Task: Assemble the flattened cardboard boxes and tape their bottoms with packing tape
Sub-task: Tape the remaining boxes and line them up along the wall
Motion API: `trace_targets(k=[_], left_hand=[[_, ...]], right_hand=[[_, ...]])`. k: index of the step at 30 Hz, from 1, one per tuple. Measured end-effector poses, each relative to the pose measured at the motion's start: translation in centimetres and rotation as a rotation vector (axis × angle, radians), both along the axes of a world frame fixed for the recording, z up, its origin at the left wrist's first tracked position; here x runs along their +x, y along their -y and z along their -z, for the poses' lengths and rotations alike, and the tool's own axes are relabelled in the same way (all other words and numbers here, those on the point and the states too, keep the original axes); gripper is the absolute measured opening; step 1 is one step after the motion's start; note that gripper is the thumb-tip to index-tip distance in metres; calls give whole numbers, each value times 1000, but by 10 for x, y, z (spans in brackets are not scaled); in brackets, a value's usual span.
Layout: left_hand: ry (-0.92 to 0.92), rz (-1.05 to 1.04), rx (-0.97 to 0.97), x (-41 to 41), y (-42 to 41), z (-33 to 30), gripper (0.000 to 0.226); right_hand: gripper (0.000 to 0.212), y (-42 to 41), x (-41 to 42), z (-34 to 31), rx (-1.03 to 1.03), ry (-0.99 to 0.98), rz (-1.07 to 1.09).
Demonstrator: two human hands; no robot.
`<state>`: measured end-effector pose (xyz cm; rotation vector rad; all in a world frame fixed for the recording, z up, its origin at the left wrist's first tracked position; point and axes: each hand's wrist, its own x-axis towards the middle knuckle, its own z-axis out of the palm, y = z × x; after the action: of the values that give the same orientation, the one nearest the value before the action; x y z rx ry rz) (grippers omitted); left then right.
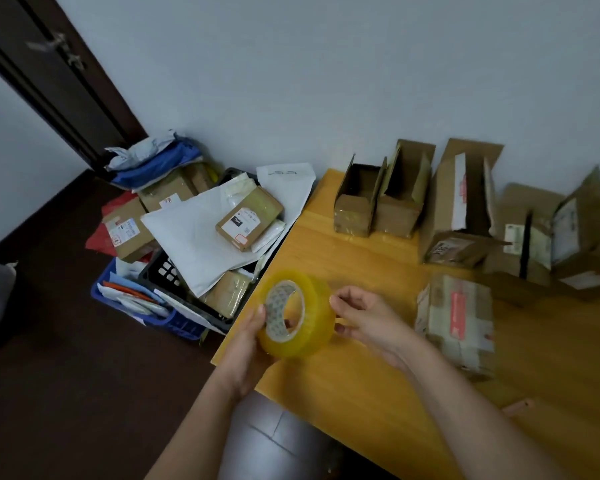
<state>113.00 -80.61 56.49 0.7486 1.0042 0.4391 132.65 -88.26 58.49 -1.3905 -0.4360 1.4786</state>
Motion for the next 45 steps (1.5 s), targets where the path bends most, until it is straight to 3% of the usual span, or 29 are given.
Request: trace_targets(k=[3, 6, 9, 12, 15, 20, 24, 29, 40, 45], left_hand=[[65, -6, -43, 19, 7, -15, 41], [75, 0, -85, 28, 15, -25, 42], [40, 70, -59, 34, 24, -33, 40], [-63, 140, 143, 44, 32, -39, 35], [-103, 193, 284, 55, 44, -49, 38], [11, 201, 236, 66, 59, -58, 39], [119, 241, 152, 65, 61, -61, 54], [120, 192, 135, 69, 69, -61, 43], [148, 77, 147, 77, 90, -73, 34], [217, 113, 164, 73, 89, -75, 46]], right_hand=[[46, 13, 9, -32, 142, -141, 1], [68, 25, 13, -56, 184, 33, -85], [55, 34, 15, -70, 146, 162, -47], [35, 43, 11, -77, 134, 114, 40], [25, 52, 8, -74, 94, 204, 117], [15, 65, 10, -72, 81, 291, 170], [18, 72, 13, -77, 48, 305, 101], [32, 81, 14, -80, 24, 293, 108], [9, 86, 8, -83, -11, 251, 297], [33, 96, 11, -87, 73, 63, 198]])
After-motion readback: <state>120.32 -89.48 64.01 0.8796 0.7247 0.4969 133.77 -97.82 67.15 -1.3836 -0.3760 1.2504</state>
